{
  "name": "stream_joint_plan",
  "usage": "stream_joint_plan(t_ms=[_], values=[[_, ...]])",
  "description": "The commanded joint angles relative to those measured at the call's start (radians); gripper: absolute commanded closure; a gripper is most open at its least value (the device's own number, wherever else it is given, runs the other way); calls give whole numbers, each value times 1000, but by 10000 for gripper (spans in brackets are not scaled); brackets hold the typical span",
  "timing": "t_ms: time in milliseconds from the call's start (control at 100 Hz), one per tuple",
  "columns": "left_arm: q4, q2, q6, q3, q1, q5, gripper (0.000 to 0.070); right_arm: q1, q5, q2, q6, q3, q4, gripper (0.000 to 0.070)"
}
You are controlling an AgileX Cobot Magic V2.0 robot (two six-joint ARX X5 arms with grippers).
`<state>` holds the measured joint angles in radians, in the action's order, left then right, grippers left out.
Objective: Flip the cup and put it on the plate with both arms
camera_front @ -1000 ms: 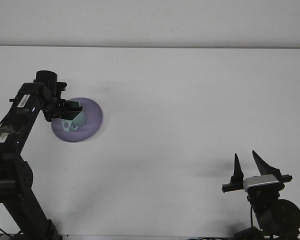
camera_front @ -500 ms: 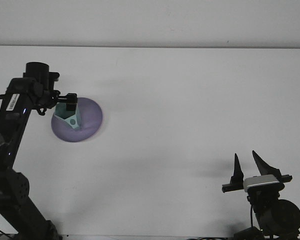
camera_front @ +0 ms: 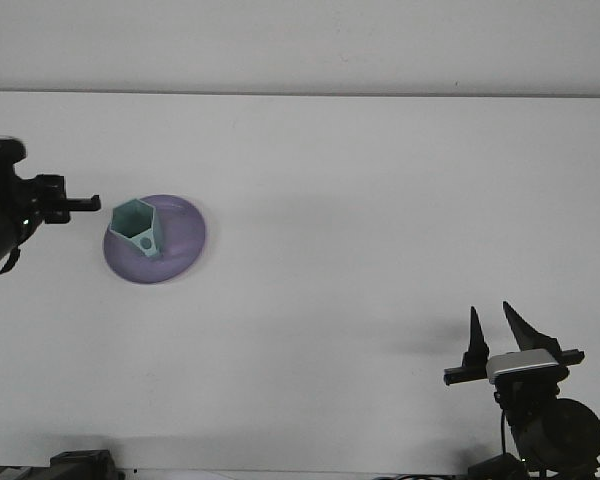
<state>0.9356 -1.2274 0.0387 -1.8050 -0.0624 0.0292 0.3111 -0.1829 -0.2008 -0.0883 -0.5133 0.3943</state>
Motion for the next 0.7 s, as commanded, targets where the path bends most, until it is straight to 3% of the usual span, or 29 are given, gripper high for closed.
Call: stream_joint_plan(t_ms=[0, 50, 240, 440, 530, 690], values=[[-21, 39, -2, 29, 0, 5, 687, 2, -1, -3, 14, -9, -5, 595], [-69, 100, -3, 99, 0, 5, 687, 2, -1, -3, 14, -9, -5, 700], [-458, 405, -12, 591, 26, 38, 687, 2, -2, -3, 48, -9, -6, 700], [-861, 738, -71, 1132, 72, 44, 687, 2, -2, -3, 40, -8, -48, 700], [-912, 843, -113, 1265, 74, 42, 687, 2, -2, -3, 29, -8, -60, 700], [-897, 904, -122, 1331, 73, 18, 688, 2, -3, -3, 29, -8, -57, 700]])
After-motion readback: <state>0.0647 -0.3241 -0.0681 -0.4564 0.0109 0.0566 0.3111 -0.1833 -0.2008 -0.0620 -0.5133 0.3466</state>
